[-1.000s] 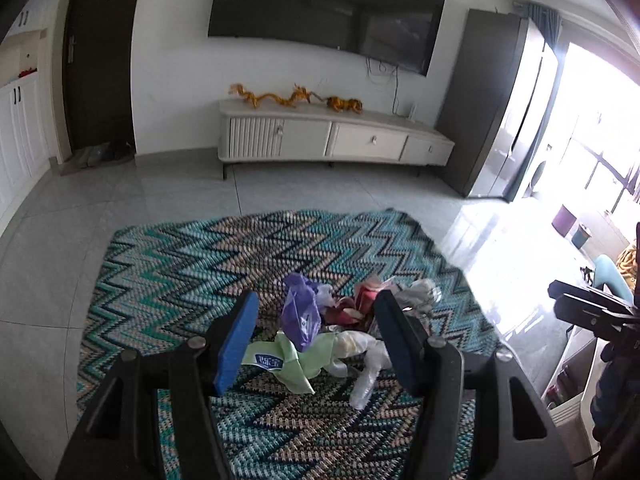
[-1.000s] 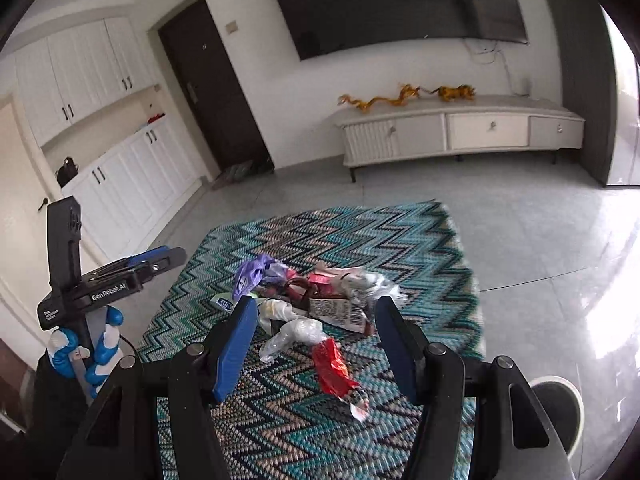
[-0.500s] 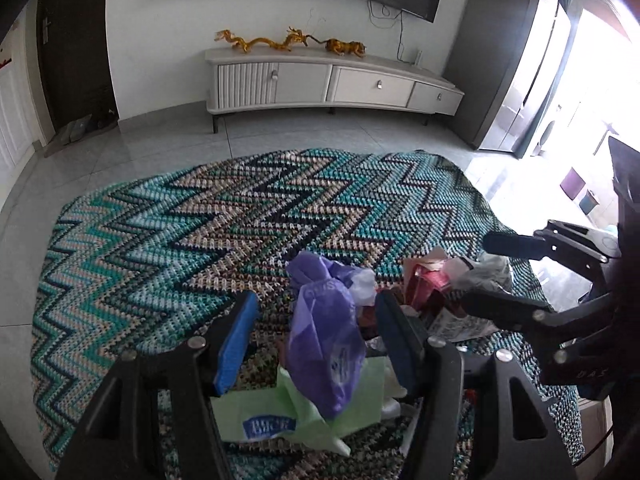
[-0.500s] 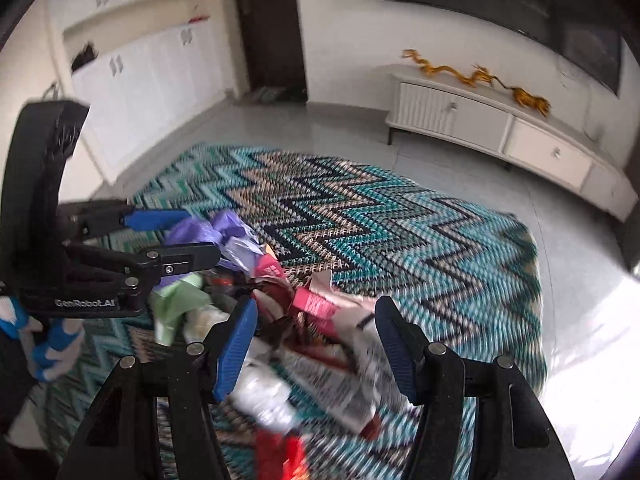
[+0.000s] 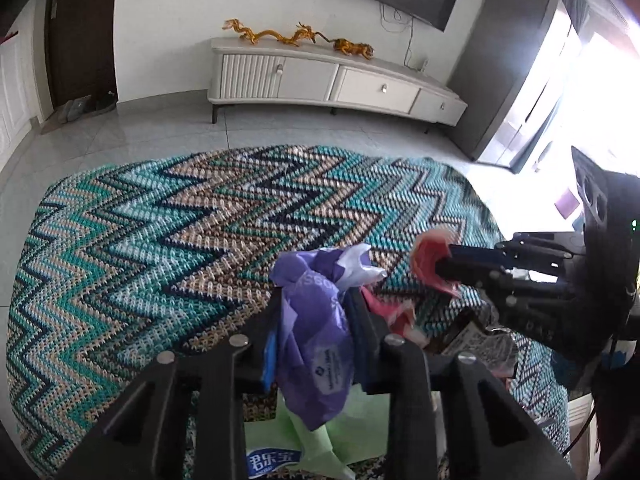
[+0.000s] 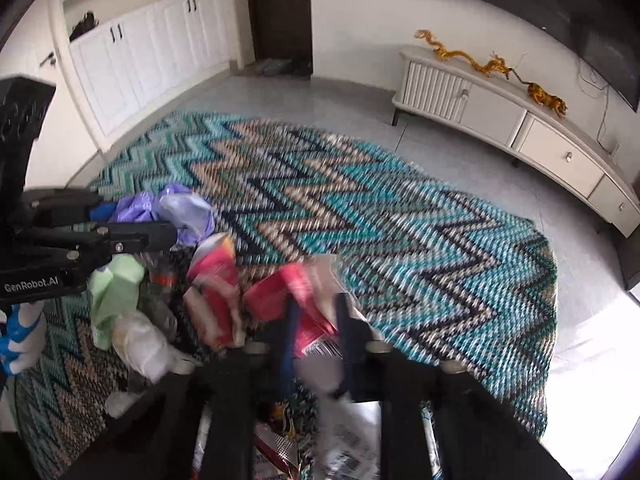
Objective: Collect trash
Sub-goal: 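Grasp the purple bag with the left tool while the right tool grasps the red-white box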
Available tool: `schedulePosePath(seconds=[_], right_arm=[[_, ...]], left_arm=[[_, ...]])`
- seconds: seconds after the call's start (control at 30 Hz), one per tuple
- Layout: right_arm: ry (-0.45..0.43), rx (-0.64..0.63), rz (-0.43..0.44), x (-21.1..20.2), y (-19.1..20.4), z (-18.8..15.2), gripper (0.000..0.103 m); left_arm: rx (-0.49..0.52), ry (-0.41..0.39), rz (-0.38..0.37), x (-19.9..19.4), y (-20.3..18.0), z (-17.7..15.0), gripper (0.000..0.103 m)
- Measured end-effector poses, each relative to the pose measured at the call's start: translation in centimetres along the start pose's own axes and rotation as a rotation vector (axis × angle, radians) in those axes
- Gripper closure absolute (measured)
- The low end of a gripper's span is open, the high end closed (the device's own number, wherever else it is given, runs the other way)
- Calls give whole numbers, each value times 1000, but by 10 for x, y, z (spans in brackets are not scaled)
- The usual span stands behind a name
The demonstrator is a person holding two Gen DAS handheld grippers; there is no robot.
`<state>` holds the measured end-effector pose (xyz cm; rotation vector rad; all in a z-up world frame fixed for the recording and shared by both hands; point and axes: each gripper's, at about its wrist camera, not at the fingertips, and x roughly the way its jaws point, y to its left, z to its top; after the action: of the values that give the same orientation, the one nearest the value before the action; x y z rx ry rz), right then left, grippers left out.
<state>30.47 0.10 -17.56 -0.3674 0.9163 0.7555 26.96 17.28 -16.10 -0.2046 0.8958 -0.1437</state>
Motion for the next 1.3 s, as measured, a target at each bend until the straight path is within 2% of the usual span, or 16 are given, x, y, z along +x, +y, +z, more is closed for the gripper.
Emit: schedulePosePath(seconds=[0.3,0.47,0.5,0.53,0.57,0.6,0.7,0.83,0.87,0.93,0.97,1.07,1.3], right_arm=[[-148,133,22,-40,-10,-4,100],[-140,139,0,-49,-9,1,98],[-134,143,7,-49,-9,3,88],[-124,148,16,-48,-9,6,63],[-108,153,22,-45,-9,10,51],[-95,151,27,-42,-8,13,46],[-31,135,17,-25,-3,22,46],[96,151,7,12,-4,28,55],[131,157,14,22,-5,27,59],[164,150,15,36,-6,27,87],[158,151,8,37,-6,27,88],[57,184,21,24,-10,30,91],[-218,235,111,-54,-11,35,92]], left_arm=[[-51,-98,-8,-42,2,0,78],[-56,-136,-12,-67,0,-4,78],[-59,-142,-16,-70,0,-5,78],[-62,-148,-18,-73,0,-5,78],[-64,-152,-20,-76,1,-5,78],[-65,-155,-23,-78,2,-6,78],[-70,-162,-28,-80,4,-8,78],[-75,-159,-33,-78,10,-12,78],[-80,-157,-34,-77,10,-12,78],[-84,-157,-36,-76,12,-13,78],[-86,-156,-36,-76,13,-13,78],[-90,-160,-30,-77,13,-13,78],[-90,-181,-37,-89,2,-15,78]])
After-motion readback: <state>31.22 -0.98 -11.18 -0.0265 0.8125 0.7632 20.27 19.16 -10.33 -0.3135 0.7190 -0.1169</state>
